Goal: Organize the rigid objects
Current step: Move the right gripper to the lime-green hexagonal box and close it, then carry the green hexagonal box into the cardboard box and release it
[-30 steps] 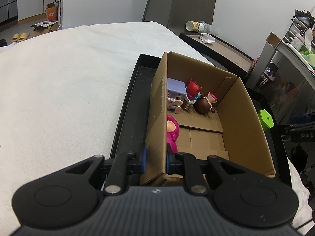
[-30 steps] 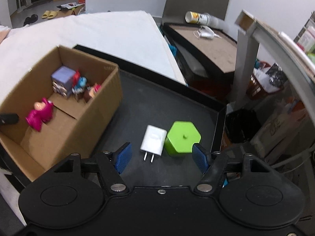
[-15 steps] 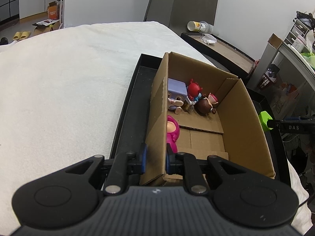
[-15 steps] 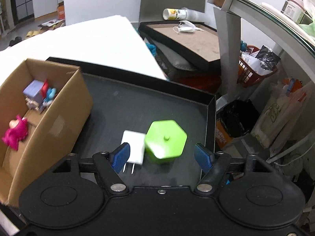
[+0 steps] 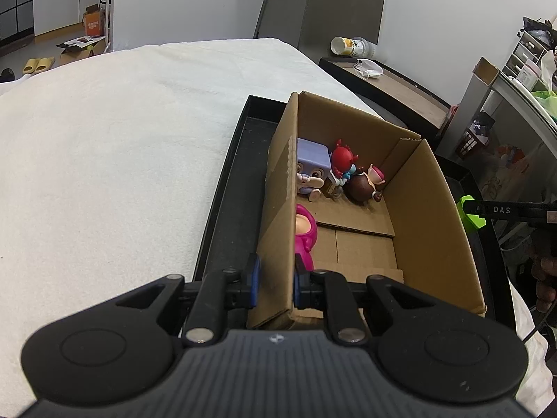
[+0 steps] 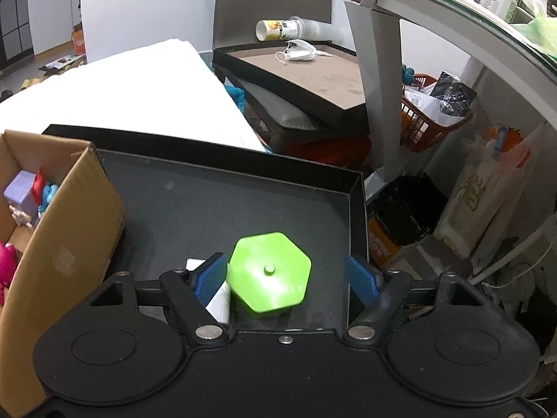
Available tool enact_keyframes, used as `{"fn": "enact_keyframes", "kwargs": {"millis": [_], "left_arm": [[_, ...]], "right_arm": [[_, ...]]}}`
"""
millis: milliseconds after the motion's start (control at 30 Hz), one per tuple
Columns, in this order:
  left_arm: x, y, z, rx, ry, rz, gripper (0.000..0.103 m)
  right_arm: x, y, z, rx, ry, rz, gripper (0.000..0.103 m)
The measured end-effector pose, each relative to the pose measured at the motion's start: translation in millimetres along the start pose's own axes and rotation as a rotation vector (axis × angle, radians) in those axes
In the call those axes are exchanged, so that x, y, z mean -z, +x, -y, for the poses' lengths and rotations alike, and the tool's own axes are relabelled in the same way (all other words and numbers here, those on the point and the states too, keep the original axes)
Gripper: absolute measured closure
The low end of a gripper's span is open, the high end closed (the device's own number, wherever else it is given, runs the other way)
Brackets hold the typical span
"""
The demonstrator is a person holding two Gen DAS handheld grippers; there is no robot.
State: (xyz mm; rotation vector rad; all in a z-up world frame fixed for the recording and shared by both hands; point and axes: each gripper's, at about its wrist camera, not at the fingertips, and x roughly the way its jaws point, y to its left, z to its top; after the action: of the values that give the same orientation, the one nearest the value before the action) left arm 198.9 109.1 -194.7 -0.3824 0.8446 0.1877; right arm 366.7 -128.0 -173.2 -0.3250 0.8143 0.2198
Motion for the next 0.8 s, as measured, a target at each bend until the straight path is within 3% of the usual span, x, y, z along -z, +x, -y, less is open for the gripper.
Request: {"fn": "enact_keyframes", "kwargs": {"millis": [167,300,467,800], "left_arm": [[-0.6,-0.3,0.7,-0.001,0.001,-0.002,0.086],[-1.1,-0.2,0.5,0.001,-0.002,-0.005,0.086],[-0.8,-0.3,0.4,0.001,0.0,-0.003,0.086],[-0.9,-0.1,0.8,0.01,-0.005,-0.008,0.086]], "right_arm": [[2.1,7.8,-3.0,0.006,-0.005,-0.02,0.03],[4.2,11.4,4.3,-0.033,0.04,-0.077,0.05],[6.6,-1.4,7.4,-0.068,0.053,-0.074,0.051],[4.2,-27.4,4.7,-0.044,0.023,-0.093,0.051]]}}
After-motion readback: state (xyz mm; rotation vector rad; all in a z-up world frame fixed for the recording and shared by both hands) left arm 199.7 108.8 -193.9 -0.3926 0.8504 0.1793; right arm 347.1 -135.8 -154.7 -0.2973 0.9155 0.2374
